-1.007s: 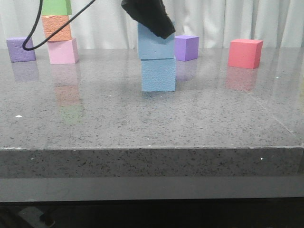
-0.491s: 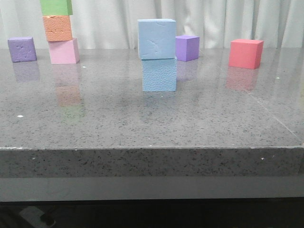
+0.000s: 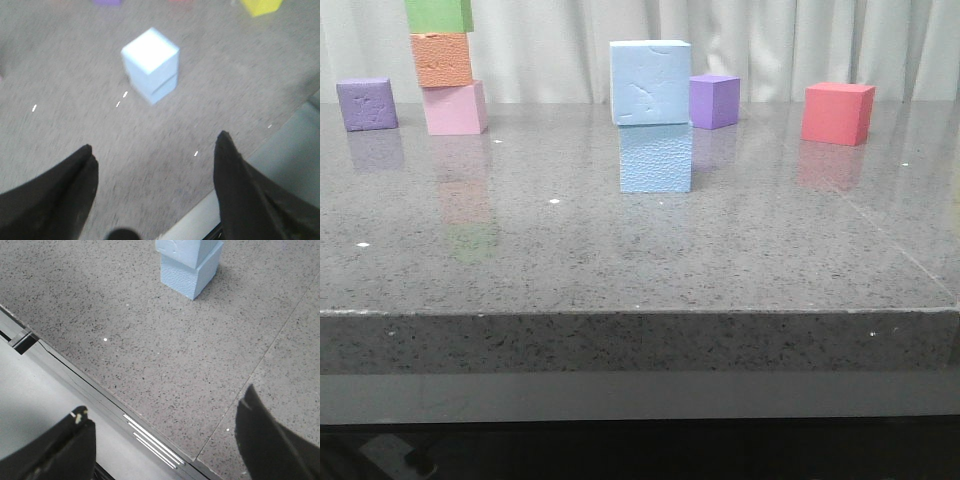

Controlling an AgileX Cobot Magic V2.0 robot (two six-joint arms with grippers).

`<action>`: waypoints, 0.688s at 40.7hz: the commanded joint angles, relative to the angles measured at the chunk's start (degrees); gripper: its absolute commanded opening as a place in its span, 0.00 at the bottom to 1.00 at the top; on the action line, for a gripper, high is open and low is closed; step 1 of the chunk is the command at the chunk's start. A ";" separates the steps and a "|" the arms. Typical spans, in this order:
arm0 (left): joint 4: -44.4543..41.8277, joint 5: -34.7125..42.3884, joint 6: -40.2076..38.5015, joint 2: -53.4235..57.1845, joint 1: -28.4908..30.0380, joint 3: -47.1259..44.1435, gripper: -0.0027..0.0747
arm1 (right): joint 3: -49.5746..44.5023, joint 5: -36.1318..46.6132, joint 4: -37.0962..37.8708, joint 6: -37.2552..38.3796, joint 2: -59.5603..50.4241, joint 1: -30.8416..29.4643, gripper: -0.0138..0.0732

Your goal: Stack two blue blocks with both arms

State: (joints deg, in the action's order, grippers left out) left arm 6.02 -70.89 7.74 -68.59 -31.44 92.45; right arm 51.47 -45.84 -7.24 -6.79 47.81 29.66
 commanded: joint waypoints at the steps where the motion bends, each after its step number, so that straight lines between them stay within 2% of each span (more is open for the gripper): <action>1: -3.66 7.24 -4.48 8.03 -0.34 -7.78 0.65 | 1.46 2.93 -0.38 -0.56 -0.40 0.00 0.83; 7: -6.84 11.37 -9.30 17.60 -0.34 -19.63 0.65 | 1.46 2.93 -0.38 -0.56 -0.40 0.00 0.83; 16: -6.93 15.09 -12.73 30.57 -0.34 -32.42 0.65 | 1.46 2.88 -0.38 -0.56 -0.40 0.00 0.83; 28: -6.93 19.94 -13.36 40.60 -0.34 -41.79 0.65 | 1.46 2.51 -0.38 -0.56 -0.40 0.00 0.83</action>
State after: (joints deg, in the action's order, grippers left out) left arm -0.87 -56.73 -4.91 -28.94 -31.57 50.92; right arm 51.47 -45.97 -7.24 -6.79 47.81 29.66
